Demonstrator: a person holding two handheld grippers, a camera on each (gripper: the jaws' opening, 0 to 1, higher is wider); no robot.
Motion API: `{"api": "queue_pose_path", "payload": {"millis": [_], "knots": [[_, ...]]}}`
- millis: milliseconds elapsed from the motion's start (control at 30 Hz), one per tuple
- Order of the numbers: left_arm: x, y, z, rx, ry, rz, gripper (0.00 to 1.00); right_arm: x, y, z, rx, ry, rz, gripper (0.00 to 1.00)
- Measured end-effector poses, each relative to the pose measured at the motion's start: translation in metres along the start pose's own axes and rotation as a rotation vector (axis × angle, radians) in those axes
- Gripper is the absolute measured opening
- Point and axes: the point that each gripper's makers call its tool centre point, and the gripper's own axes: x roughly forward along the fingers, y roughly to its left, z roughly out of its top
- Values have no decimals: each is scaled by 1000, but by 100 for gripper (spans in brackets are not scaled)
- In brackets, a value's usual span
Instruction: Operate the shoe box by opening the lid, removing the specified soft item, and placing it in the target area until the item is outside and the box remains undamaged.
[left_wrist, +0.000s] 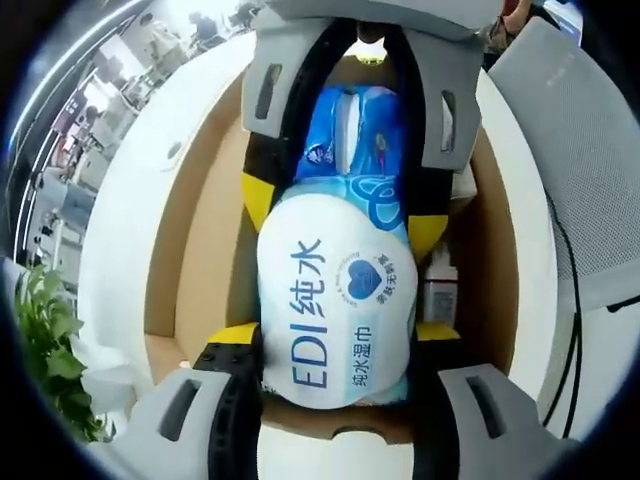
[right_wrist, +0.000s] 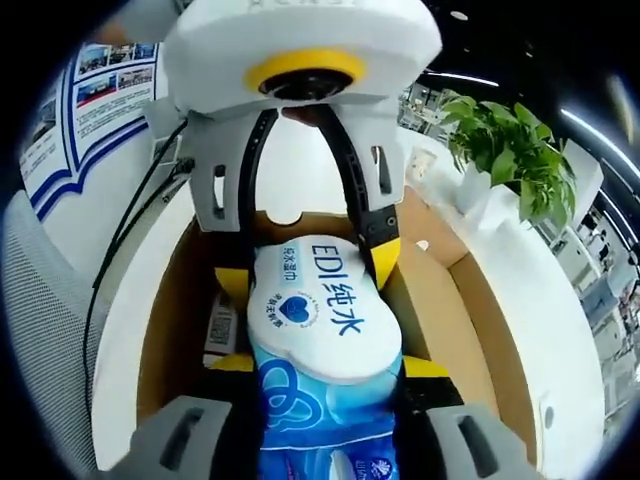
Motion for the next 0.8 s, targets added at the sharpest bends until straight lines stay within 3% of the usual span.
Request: {"api": "queue_pose_path", "payload": {"millis": [400, 800], "knots": [[-5, 2, 5, -2, -20, -3, 56, -9, -2, 4, -19, 18, -2, 46], [-23, 2, 18, 13, -18, 14, 56, -27, -4, 14, -29, 0, -15, 45]]}}
